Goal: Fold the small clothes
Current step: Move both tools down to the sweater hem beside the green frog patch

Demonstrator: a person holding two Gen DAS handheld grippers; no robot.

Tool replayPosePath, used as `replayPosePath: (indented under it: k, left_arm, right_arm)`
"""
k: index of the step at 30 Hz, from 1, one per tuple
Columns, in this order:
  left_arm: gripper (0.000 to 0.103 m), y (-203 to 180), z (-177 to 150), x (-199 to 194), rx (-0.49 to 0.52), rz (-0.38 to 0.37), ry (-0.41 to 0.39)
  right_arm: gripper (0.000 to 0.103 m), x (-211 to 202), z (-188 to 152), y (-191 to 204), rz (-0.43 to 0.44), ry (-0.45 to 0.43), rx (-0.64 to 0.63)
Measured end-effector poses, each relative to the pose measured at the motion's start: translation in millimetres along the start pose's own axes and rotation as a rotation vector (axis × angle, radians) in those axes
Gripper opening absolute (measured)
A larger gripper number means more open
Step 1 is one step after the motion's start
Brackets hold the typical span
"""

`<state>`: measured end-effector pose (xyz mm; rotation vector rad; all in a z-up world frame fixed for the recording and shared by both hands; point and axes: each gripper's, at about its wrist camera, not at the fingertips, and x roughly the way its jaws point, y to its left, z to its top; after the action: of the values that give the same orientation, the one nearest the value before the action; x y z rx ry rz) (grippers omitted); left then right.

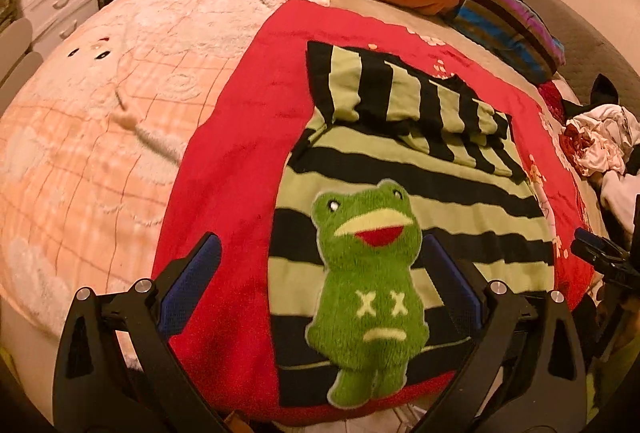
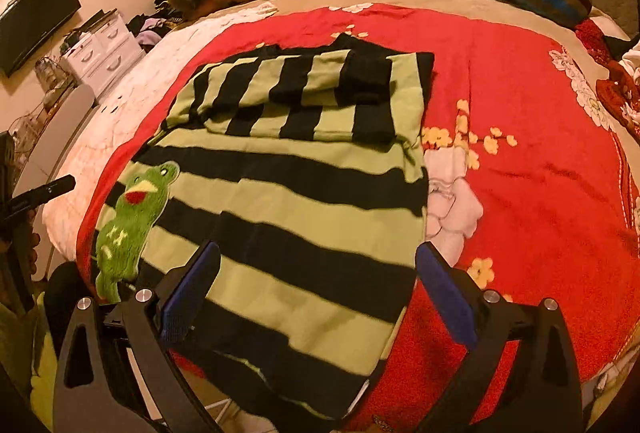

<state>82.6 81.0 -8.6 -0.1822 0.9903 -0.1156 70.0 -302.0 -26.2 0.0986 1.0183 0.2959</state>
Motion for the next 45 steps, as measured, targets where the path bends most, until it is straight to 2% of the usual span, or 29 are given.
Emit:
replayPosePath:
  k: [6,16,27,37,38,39,41,42,44,45]
  left_arm:
    - [0.094,2.1,-14.8,-0.9,-0.003,0.004,0.03]
    - [0.094,1.8,-38.9,17.6,-0.018,-0.029,0.127]
    - [0.094,0.2,-56.7,31.7,0.01,-0.028,0.224]
    - [0.094,12.2,-73.9,44.1,-0.049,-0.031,0.288]
    - [0.094,12.8,-75.1,45.3,-0.052,-0.026,0.291]
    - [0.094,12.7,-76.1,46.7,-0.049,-0.016,0.295]
    - [0.094,11.4,-77.2,47.8,-0.039,-0.014,0.298]
    - [0.093,10.6,-77.3,47.3,-0.036,-0.016,0.293]
    - [0.078,9.4,-77.1,45.0,-0.042,-0.043,0.278]
    - [0.064,9.6,-76.6,42.3,-0.053,-0.081,0.267]
  right_arm:
    - [0.098,0.8,-16.1,5.6,0.023,0.052,0.011]
    - [0.098,6.2,-43.0,7.5,0.009,0.146,0.038]
    - [0.098,15.6,-65.0,0.8,-0.021,0.227,0.088]
    - [0.097,21.6,-75.8,-5.9,-0.011,0.28,0.122]
    - [0.091,22.5,-77.9,-4.5,0.012,0.287,0.119]
    - [0.071,22.8,-78.4,-2.4,0.017,0.291,0.112]
    - [0.058,19.7,-77.7,1.8,0.011,0.279,0.089]
    - [0.048,16.7,-76.6,2.7,0.021,0.265,0.086]
    - [0.041,8.7,-74.2,2.8,0.046,0.227,0.085]
    - [0.039,5.5,-74.0,3.2,0.051,0.213,0.083]
